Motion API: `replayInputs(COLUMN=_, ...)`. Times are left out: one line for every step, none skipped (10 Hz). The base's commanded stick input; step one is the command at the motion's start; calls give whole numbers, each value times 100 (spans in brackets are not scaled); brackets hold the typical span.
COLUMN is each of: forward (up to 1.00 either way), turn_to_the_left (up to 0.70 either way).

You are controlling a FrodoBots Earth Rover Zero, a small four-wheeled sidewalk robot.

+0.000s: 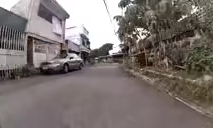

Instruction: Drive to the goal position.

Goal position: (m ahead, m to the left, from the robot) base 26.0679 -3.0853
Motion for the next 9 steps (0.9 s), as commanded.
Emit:
replayInputs(forward=100, turn_to_the_left=0)
replayInputs(forward=100, turn_to_the_left=0)
replayInputs(forward=100, turn_to_the_left=0)
replayInputs(forward=100, turn_to_the_left=-10)
replayInputs(forward=100, turn_to_the_left=-40)
replayInputs(forward=100, turn_to_the_left=-22)
replayInputs(forward=100, turn_to_the_left=-6)
replayInputs(forward=100, turn_to_the_left=0)
replayInputs(forward=100, turn_to_the_left=0)
